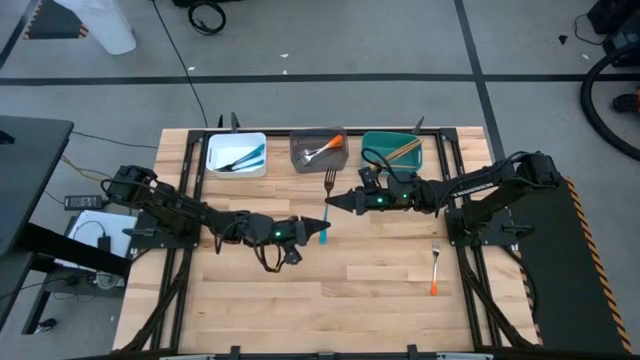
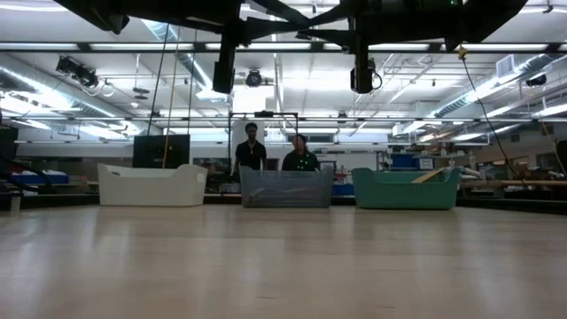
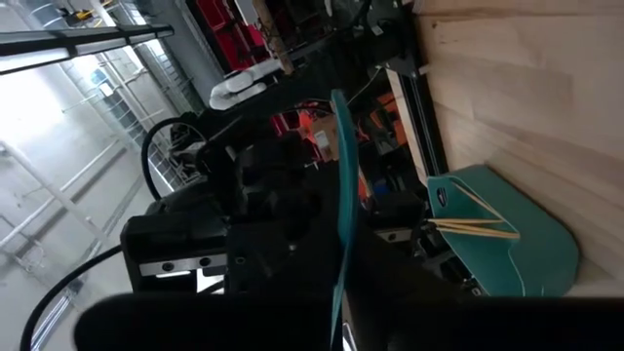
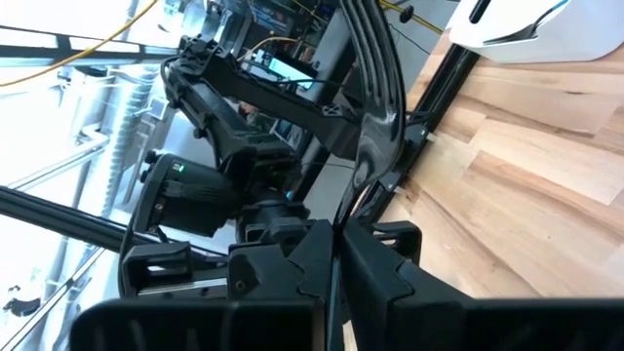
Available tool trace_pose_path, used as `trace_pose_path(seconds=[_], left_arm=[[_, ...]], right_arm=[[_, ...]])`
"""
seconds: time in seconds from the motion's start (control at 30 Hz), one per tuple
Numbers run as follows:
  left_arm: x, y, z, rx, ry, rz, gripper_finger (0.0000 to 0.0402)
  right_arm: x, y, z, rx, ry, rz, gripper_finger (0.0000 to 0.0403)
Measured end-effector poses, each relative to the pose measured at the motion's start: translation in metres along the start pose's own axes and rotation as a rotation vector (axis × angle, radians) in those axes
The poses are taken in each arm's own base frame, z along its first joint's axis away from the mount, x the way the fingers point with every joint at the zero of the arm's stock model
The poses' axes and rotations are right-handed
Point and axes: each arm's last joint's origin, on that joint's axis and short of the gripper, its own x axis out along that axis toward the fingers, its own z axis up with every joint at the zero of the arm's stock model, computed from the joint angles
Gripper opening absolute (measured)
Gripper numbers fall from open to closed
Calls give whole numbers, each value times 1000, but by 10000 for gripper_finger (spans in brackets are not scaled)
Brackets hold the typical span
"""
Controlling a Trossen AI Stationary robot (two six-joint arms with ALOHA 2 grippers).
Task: Sort silverware by color (type)
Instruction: Put the blue fork into the white bin
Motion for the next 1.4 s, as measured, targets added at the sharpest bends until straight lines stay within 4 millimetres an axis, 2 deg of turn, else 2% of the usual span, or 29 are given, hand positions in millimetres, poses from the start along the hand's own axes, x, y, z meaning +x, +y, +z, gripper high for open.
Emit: trace_pose_path(seconds=[0.23, 0.6, 0.77, 0.97, 1.23, 1.4], left_arm=[[0, 0, 1, -31, 6, -4, 13], [-1, -1, 0, -37, 55, -26, 12], [-1, 0, 1, -125, 51, -21, 12], [-1, -1, 0, -242, 70, -22, 12], [-2, -1, -4, -340, 221, -45, 12], [-3, -2, -7, -340, 311, -65, 12]], right_arm=[[0, -1, -1, -25, 21, -5, 41], [0, -3, 2, -53, 99, 38, 119], [0, -4, 5, -80, 158, 73, 143], [-1, -12, 9, -116, 228, 66, 150], [-2, -23, 14, -179, 233, -22, 150], [-2, -26, 13, -258, 221, -57, 148]])
